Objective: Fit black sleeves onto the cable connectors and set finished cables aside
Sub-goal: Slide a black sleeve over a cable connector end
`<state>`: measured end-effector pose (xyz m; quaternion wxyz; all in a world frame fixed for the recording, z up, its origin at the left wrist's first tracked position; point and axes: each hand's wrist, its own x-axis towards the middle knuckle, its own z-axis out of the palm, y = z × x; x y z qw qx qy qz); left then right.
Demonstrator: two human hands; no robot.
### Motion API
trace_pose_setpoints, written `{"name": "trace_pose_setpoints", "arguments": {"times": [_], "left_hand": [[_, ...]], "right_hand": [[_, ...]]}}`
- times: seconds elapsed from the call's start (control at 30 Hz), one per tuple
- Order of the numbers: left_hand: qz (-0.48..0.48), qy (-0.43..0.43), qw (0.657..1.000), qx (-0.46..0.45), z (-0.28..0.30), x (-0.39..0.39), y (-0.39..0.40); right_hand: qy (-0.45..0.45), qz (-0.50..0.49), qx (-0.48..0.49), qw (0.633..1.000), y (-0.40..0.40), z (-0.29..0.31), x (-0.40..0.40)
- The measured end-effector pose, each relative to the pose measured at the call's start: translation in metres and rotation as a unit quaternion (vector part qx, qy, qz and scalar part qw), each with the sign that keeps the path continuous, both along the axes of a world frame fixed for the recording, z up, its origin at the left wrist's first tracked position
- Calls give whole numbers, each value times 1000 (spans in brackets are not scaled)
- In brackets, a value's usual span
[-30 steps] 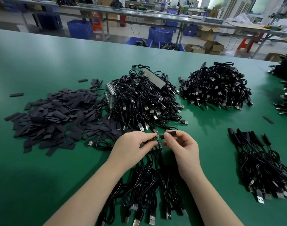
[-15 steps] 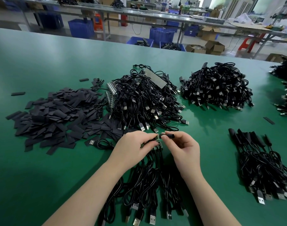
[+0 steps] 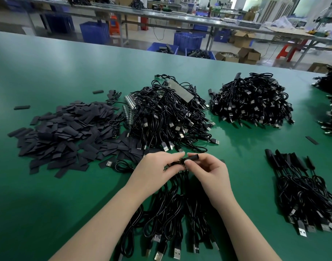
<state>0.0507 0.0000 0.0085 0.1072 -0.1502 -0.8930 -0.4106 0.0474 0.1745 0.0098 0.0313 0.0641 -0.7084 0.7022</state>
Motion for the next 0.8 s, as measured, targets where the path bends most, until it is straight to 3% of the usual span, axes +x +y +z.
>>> {"name": "trace_pose_setpoints", "arguments": {"times": [0.17,0.5,0.7,0.8], "left_hand": [[18,-13,1000,3,3,2,1],[73,72,994,-25,6,3,0],[32,99,993,-49,7,3,4],[61,99,993,-31,7,4,4]], "right_hand": [[-9,10,3,1000,-1,-1,1],[-26,1,-21,999,-1,-2,0],[-26,-11,-23,999,-3,-1,0],[-38,-24,-47,998,-4,-1,-1]]}}
